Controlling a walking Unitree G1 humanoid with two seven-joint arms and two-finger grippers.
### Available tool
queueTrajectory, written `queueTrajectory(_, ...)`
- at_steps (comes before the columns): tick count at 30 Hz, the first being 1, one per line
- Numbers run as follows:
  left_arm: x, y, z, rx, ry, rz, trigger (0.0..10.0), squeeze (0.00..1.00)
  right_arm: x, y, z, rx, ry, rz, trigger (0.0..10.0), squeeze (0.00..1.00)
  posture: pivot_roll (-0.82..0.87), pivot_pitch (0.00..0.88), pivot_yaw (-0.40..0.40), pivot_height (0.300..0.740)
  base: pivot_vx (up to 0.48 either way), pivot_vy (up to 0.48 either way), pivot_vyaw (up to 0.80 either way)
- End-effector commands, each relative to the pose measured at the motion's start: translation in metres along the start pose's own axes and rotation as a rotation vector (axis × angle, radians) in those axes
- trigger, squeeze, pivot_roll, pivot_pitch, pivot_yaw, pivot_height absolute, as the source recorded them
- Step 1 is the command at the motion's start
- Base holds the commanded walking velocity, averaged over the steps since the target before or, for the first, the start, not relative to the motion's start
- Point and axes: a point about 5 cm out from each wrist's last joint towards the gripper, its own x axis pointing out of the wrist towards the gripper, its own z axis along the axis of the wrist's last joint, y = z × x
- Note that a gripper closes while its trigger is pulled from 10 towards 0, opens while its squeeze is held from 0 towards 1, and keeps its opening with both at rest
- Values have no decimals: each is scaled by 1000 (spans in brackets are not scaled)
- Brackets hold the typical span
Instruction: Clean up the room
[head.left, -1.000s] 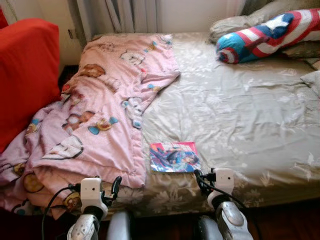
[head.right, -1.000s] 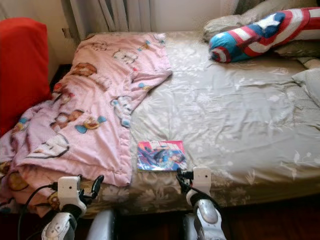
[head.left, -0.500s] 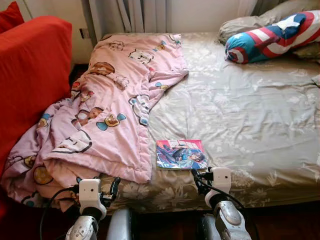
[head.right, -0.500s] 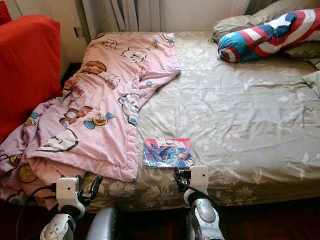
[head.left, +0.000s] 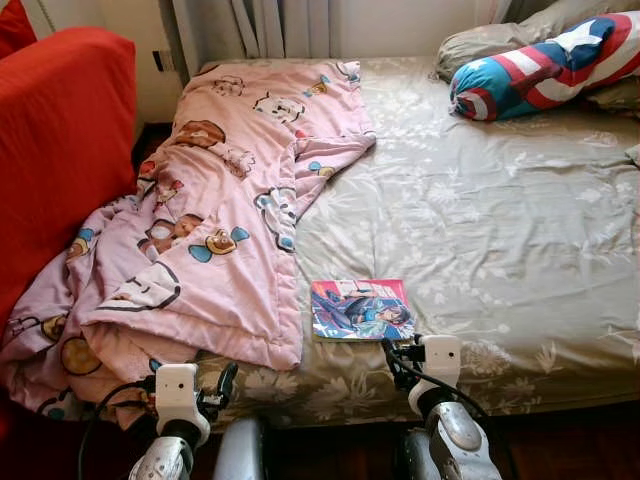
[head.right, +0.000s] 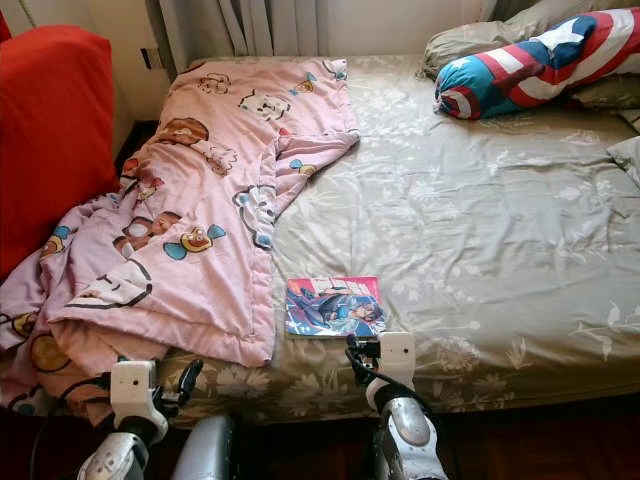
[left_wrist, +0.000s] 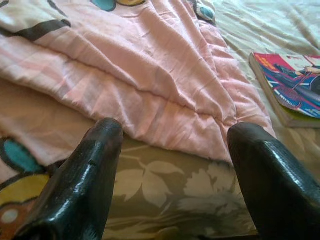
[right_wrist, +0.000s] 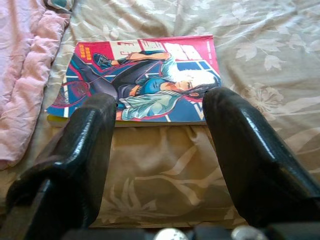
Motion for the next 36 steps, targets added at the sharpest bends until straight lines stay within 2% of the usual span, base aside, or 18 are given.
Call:
queueTrajectory(1, -2, 4, -6, -6, 23, 11, 10000, 0, -2, 0, -5, 6, 23, 2, 10000, 0, 16, 127, -9, 608, 0, 0, 0)
queueTrajectory(20, -4, 10, -9, -5, 24, 16, 10000, 0, -1, -1, -4, 4, 21, 1, 10000, 0, 17, 127, -9, 608, 0, 0, 0)
queueTrajectory(36, -2, 4, -7, -4, 9, 12, 10000, 0, -2, -2, -5, 6, 27, 0, 10000, 0, 16, 130, -10, 608, 257, 0, 0)
